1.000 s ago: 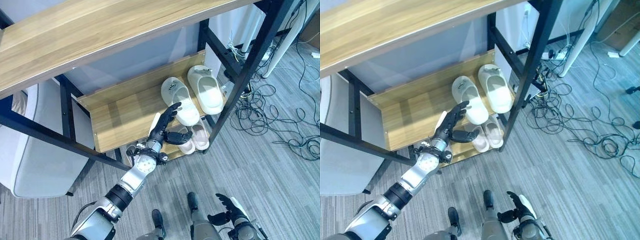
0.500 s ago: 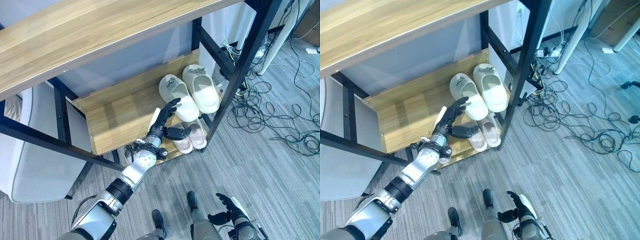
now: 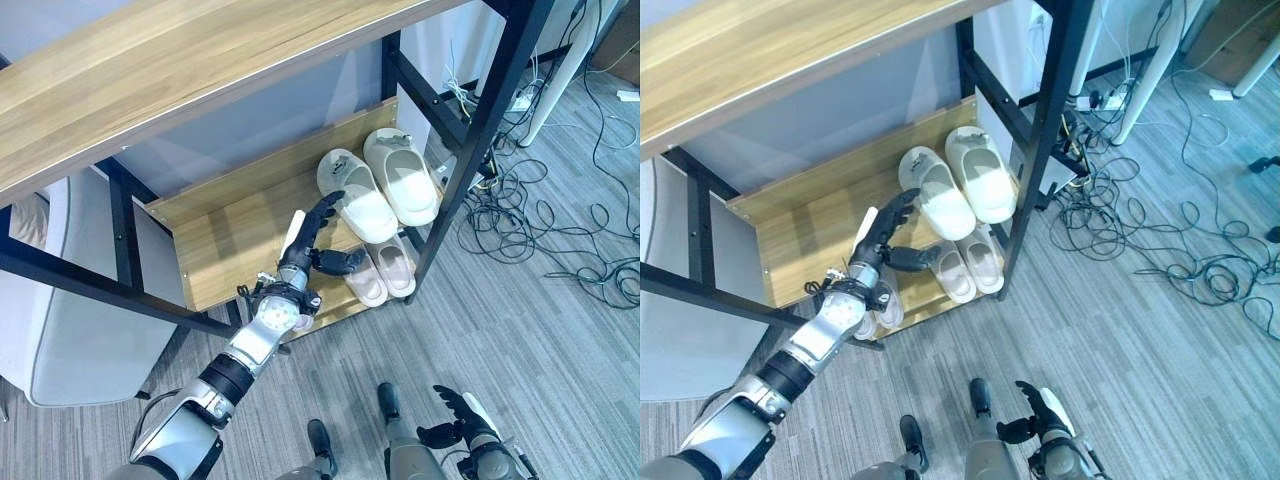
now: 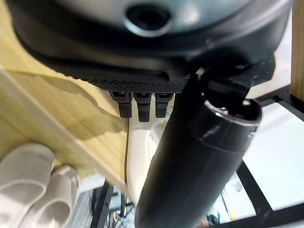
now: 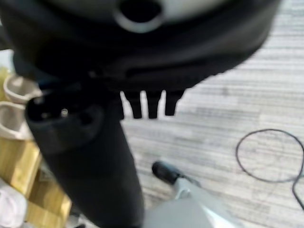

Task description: Arrange the slippers neatly on the shoe rack.

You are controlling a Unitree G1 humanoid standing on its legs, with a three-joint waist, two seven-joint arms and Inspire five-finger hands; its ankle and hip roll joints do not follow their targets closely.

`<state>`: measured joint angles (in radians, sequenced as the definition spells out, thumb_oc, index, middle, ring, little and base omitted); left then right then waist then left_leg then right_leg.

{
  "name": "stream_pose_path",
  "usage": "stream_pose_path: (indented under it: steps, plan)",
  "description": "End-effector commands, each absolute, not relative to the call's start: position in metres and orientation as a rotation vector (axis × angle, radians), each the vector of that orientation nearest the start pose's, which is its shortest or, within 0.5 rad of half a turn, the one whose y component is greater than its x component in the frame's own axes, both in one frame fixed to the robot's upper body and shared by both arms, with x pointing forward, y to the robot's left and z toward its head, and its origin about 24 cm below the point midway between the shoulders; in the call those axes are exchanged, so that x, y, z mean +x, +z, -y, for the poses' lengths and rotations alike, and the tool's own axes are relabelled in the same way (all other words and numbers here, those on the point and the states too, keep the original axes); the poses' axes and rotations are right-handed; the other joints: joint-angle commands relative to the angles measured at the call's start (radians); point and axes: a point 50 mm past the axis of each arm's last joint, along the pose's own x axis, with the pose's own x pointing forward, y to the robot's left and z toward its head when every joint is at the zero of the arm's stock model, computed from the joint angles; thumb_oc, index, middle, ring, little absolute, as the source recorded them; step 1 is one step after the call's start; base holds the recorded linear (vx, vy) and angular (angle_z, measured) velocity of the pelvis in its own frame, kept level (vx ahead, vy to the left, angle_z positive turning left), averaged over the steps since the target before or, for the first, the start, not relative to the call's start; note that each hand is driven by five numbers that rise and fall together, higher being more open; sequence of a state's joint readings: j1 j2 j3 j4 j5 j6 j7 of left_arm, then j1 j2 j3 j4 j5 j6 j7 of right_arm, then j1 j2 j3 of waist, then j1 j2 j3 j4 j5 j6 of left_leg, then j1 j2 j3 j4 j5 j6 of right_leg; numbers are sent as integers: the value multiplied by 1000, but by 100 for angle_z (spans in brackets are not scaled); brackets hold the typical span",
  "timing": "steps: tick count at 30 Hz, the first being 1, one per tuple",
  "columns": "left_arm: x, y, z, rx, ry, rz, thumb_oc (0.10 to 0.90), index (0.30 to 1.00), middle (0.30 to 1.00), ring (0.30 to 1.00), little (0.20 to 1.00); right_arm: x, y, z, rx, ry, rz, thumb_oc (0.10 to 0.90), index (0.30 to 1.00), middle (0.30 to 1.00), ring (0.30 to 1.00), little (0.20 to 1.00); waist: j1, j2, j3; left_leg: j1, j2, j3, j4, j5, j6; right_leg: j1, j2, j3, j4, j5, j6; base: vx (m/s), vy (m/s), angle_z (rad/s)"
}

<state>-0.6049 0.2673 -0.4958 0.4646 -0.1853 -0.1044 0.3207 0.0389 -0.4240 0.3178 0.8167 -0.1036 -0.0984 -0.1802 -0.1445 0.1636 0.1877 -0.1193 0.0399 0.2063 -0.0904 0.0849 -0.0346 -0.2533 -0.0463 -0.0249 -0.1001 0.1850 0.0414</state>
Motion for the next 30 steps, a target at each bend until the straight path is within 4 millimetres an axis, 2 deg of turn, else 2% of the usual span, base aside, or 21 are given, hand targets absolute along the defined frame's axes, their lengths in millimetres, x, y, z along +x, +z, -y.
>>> stream_pose_path:
  steps: [1,9,17,30]
  plan:
    - [370,160,-103,315,-43,407,800,900,900,900,900,151,-106,256,-700,56,-716,800,900,900,900,900,5,-39,-37,-9,6,-57,3,-55,-38,35,-36,-63,14,-133,66,0,0,0]
    - [380,173,-116,349,14,415,800,900,900,900,900,151,-105,261,-705,53,-720,800,900,900,900,900,-4,-45,-30,-23,6,-53,3,-55,-37,11,-35,-51,17,-127,68,0,0,0]
    - [384,187,-113,341,16,446,800,900,900,900,900,152,-104,264,-707,46,-722,800,900,900,900,900,-14,-52,-25,-32,10,-41,3,-55,-38,-5,-33,-39,20,-122,70,0,0,0]
    - [382,208,-81,308,-64,520,800,900,900,900,900,156,-100,267,-718,46,-705,800,900,900,900,900,-28,-48,-18,-34,7,-33,3,-63,-35,-18,-34,-26,22,-120,72,3,3,-1]
